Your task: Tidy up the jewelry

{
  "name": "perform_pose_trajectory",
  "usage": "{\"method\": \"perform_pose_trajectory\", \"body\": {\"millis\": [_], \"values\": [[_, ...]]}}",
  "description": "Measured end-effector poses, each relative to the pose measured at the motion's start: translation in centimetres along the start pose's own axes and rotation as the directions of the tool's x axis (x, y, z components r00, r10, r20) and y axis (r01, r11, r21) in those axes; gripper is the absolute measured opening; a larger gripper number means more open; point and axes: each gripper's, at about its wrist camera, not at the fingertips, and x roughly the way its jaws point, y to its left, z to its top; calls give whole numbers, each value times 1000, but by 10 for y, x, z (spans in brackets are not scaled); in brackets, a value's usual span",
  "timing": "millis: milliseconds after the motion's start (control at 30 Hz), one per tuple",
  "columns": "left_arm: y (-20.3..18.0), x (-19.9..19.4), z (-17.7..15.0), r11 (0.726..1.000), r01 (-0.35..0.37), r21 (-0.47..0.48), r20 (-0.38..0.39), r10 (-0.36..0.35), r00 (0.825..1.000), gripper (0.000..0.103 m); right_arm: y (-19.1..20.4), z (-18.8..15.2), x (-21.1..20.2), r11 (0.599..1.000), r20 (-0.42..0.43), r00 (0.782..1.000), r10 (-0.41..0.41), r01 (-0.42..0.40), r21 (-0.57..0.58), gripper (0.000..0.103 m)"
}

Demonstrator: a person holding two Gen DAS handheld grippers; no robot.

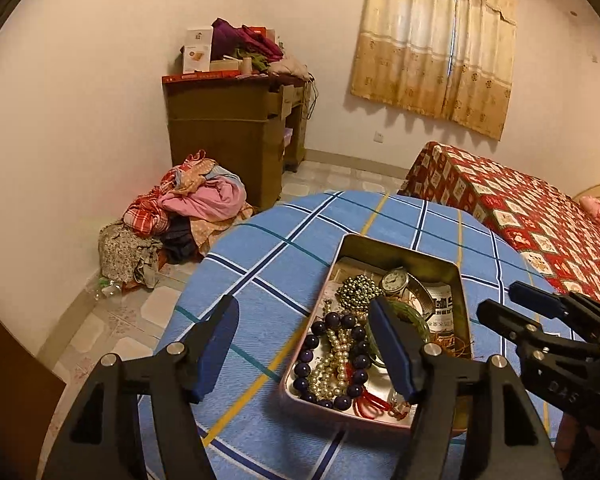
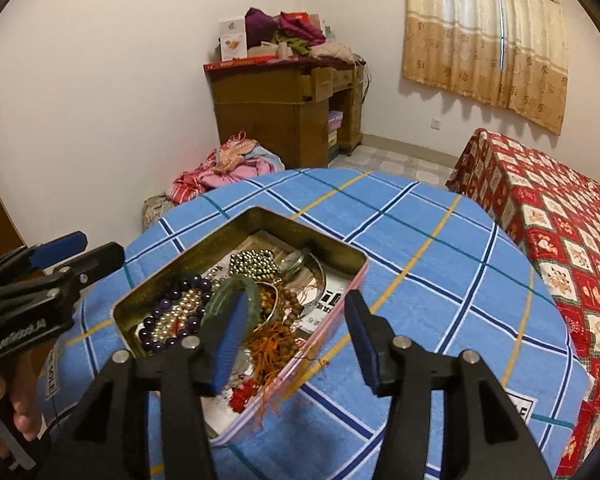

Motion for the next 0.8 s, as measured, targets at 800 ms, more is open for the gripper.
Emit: {"method": "perform_pose_trajectory", "body": {"millis": [800], "values": [[-16,-18,3,1000,-11,23,25,10,1000,68,-14,-4,-26,1000,59,998,-3,2,23,62]]}}
